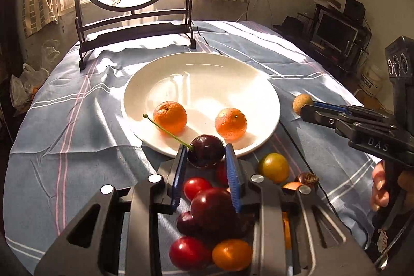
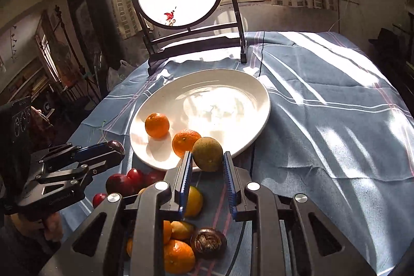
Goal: Organize fruits
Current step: 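Lower the cherry and yellow fruit onto the plate and open both tools, then grasp a brown mangosteen with the left tool while the right tool grasps an orange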
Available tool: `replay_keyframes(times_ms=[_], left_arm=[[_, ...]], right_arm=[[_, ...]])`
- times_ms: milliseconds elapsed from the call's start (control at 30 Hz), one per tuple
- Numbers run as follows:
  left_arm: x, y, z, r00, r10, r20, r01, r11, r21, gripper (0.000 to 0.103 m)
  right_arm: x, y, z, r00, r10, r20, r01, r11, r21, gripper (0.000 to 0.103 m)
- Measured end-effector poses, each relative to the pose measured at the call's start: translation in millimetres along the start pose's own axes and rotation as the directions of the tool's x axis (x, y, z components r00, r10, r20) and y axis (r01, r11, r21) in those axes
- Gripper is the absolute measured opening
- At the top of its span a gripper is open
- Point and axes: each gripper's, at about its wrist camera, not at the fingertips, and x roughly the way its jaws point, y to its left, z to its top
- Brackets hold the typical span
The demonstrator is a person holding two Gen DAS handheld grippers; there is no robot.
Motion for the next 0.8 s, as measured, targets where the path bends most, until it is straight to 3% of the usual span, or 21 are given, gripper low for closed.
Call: replay_keyframes(times_ms=[133,200,267,400,567,733,800], left_arm=[[38,3,16,0.997,-0.005,-0.077,0.003,1.000,-0.024,0.034],[40,8,17,0.995,-0.005,-0.099,-0.001,0.998,-0.060,0.060],[24,9,12,0.998,-0.001,-0.056,-0.003,0.998,-0.060,0.063],[-18,5,-12,1.000,0.007,0.005,-0.007,1.000,-0.023,0.063],[-71,-10,-64,0.998,0.004,0.059,-0.007,0.998,0.060,0.063],[-87,-28,-118,1.000,-0.018,0.010,0.017,0.994,0.108,0.062],[-82,-36,-132,1.000,0.003,-0.004,-0.002,0.991,0.134,0.052]], right_arm=[[22,0,13,1.000,-0.016,0.010,0.016,1.000,0.004,0.027],[14,1,12,0.999,-0.014,0.044,0.014,1.000,0.017,0.053],[2,6,5,0.998,-0.003,0.056,0.003,1.000,-0.003,0.053],[-29,5,-26,0.998,0.002,0.066,-0.002,1.000,0.000,0.053],[-63,-5,-72,0.997,0.011,0.074,-0.015,0.998,0.055,0.053],[-83,-9,-107,0.997,0.013,0.076,-0.020,0.996,0.088,0.053],[-85,-6,-117,0.998,0.009,0.067,-0.015,0.997,0.081,0.053]])
